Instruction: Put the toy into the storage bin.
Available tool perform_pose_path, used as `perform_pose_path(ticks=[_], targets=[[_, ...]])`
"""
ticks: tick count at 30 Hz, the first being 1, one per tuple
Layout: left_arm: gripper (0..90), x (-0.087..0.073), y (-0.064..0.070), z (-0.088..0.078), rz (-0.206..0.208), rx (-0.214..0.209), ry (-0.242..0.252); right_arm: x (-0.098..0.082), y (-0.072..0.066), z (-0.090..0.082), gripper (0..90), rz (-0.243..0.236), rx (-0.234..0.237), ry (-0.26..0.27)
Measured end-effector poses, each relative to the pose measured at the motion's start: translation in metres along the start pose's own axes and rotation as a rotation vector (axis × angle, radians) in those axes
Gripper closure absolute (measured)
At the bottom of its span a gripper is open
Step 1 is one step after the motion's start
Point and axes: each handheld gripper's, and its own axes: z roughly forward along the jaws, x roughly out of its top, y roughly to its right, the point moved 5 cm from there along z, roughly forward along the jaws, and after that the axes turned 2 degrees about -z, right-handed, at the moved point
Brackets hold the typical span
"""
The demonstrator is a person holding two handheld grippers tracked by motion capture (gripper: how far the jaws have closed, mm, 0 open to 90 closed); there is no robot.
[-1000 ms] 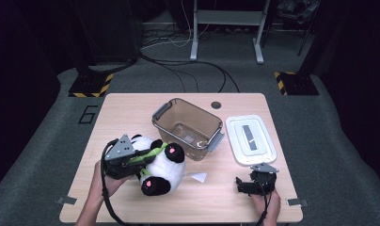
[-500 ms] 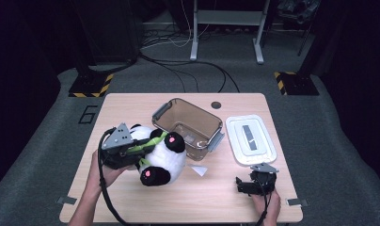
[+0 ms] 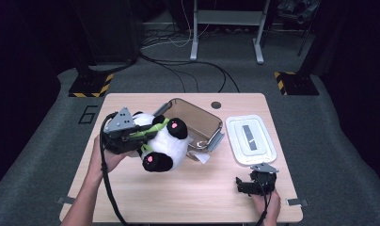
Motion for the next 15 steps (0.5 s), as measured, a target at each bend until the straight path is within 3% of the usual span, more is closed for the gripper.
perform_pose_path(ticks=[15], targets=[[73.3, 0.033, -0.011, 0.015, 0.047, -0.004, 0.008, 0.0, 0.0, 0.0, 0.7, -0.001, 0.001, 0.0]])
